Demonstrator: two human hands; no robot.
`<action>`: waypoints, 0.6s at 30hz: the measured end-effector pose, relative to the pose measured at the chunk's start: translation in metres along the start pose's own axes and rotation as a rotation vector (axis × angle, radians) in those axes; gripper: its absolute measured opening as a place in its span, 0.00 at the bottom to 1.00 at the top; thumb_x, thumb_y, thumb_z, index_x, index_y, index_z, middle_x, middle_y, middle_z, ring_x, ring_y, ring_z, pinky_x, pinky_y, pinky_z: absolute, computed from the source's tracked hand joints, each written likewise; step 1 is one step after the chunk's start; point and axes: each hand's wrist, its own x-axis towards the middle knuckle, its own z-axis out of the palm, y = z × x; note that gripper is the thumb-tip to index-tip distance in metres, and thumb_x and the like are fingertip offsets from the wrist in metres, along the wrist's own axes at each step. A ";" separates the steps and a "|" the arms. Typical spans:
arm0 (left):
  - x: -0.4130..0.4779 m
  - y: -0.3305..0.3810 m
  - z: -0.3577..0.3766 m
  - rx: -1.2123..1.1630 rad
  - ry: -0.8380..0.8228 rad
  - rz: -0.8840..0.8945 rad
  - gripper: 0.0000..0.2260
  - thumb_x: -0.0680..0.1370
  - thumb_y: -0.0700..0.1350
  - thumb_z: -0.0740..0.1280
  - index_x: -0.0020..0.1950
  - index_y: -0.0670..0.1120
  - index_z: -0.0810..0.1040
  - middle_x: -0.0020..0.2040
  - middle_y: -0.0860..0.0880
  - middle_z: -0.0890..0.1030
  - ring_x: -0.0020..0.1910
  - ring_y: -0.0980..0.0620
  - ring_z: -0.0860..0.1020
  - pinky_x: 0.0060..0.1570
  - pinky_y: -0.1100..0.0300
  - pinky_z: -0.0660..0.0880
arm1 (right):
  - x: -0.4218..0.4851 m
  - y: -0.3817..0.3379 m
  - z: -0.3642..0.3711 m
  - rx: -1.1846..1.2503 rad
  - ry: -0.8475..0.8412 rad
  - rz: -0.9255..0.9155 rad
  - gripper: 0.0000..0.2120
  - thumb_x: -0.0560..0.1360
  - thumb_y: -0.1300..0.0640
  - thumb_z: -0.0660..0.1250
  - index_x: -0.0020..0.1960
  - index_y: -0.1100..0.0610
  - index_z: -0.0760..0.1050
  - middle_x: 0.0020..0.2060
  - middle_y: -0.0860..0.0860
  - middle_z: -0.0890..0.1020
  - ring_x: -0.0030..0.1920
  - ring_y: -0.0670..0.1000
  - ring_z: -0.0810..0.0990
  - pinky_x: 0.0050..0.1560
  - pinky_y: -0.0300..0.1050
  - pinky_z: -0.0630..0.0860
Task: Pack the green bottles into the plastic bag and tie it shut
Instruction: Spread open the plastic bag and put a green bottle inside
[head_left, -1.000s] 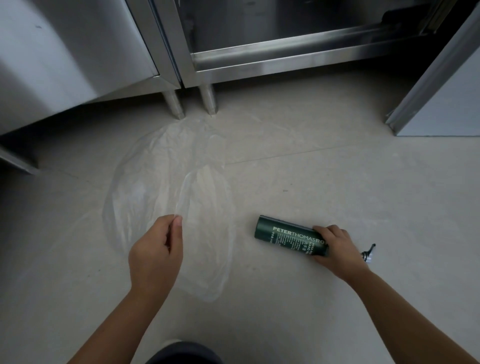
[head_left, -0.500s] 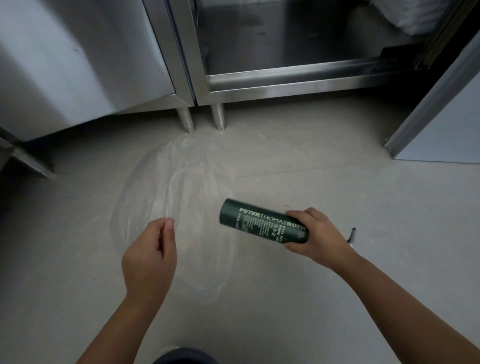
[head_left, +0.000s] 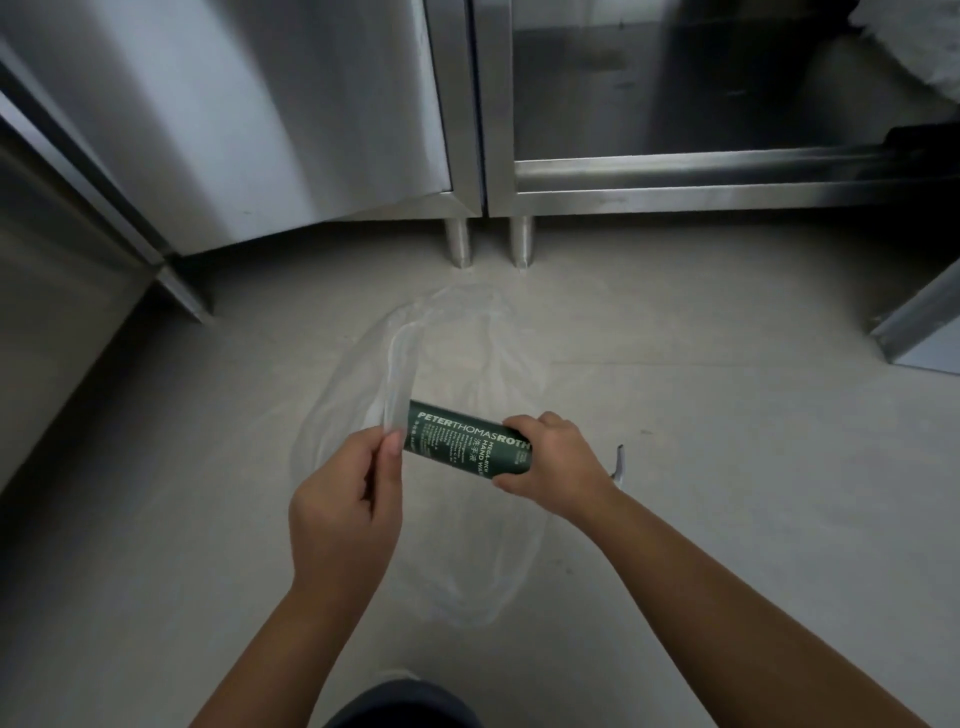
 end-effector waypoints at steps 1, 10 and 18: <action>0.000 -0.001 -0.003 -0.012 0.006 -0.001 0.12 0.77 0.47 0.57 0.44 0.43 0.78 0.24 0.51 0.71 0.28 0.52 0.70 0.24 0.63 0.65 | 0.003 -0.003 0.003 -0.017 0.001 -0.006 0.27 0.66 0.51 0.72 0.63 0.53 0.69 0.53 0.57 0.74 0.55 0.56 0.70 0.54 0.49 0.72; 0.007 -0.011 -0.022 -0.064 0.008 -0.063 0.06 0.77 0.48 0.57 0.48 0.54 0.74 0.25 0.58 0.67 0.27 0.57 0.71 0.24 0.73 0.63 | 0.047 -0.050 0.045 -0.059 -0.088 -0.113 0.27 0.65 0.51 0.73 0.62 0.53 0.70 0.53 0.57 0.74 0.55 0.58 0.70 0.55 0.50 0.73; 0.010 -0.029 -0.027 -0.153 0.050 -0.180 0.06 0.76 0.48 0.58 0.45 0.53 0.74 0.31 0.59 0.75 0.30 0.55 0.74 0.25 0.74 0.66 | 0.079 -0.059 0.083 -0.172 -0.228 -0.116 0.27 0.66 0.51 0.72 0.62 0.56 0.69 0.54 0.58 0.74 0.56 0.58 0.70 0.54 0.51 0.73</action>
